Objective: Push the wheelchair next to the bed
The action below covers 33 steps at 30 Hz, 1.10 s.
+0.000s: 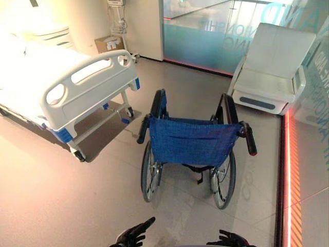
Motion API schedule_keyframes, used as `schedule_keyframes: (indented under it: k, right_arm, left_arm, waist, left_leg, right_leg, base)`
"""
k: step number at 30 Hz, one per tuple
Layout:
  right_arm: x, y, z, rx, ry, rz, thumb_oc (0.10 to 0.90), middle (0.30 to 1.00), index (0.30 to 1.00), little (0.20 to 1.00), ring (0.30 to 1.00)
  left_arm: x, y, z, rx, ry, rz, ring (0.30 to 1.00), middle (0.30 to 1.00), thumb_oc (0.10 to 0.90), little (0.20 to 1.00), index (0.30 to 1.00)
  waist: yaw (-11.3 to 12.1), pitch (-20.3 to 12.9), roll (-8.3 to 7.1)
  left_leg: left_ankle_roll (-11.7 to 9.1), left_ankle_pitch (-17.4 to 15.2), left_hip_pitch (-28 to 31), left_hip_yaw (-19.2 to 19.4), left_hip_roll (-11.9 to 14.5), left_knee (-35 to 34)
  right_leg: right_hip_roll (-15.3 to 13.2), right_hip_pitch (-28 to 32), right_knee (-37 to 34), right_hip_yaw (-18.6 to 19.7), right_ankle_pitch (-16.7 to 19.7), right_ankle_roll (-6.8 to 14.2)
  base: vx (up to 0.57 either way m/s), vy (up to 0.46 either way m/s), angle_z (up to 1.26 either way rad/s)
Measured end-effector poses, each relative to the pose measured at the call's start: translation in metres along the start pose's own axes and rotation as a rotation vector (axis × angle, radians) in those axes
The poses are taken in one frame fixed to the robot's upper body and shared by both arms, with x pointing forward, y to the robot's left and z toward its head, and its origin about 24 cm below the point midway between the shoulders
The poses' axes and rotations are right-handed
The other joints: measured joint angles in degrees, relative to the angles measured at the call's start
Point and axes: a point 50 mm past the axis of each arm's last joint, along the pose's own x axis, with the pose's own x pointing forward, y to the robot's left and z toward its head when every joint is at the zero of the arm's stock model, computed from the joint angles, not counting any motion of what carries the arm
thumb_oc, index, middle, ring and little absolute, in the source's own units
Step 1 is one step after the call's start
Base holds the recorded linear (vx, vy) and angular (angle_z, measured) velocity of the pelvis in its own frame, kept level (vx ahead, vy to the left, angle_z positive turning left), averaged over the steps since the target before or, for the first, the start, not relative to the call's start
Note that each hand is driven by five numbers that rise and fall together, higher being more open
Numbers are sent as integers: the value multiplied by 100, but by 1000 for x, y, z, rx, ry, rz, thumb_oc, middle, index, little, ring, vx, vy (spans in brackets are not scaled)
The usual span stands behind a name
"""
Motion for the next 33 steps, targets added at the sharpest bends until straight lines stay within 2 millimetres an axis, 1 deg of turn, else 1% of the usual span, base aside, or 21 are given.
schedule_keyframes:
  k: [18,28,33]
  right_arm:
    - [0,0,-1,-20,5,1,800,900,900,900,900]
    - [-1,0,-6,-12,15,-5,800,900,900,900,900]
    - [-2,-6,-7,13,17,-62,800,900,900,900,900]
  left_arm:
    - [0,-1,-1,-5,2,6,900,900,800,900,900]
    - [-1,1,-3,-34,3,42,900,900,800,900,900]
    - [-2,6,-5,-74,1,79,900,900,800,900,900]
  waist:
    - [0,-23,5]
    - [1,-131,3]
    - [0,-133,2]
  left_leg:
    - [0,0,106,-3,-4,0]
    - [0,0,105,-3,-3,-29]
    - [-1,1,104,-3,-3,-1]
  right_leg:
    - [-1,103,0,1,-1,-3]
    - [-2,105,0,-1,0,0]
    - [-2,103,0,-11,1,1]
  base:
    - [0,0,0]
    - [0,0,0]
    - [0,0,0]
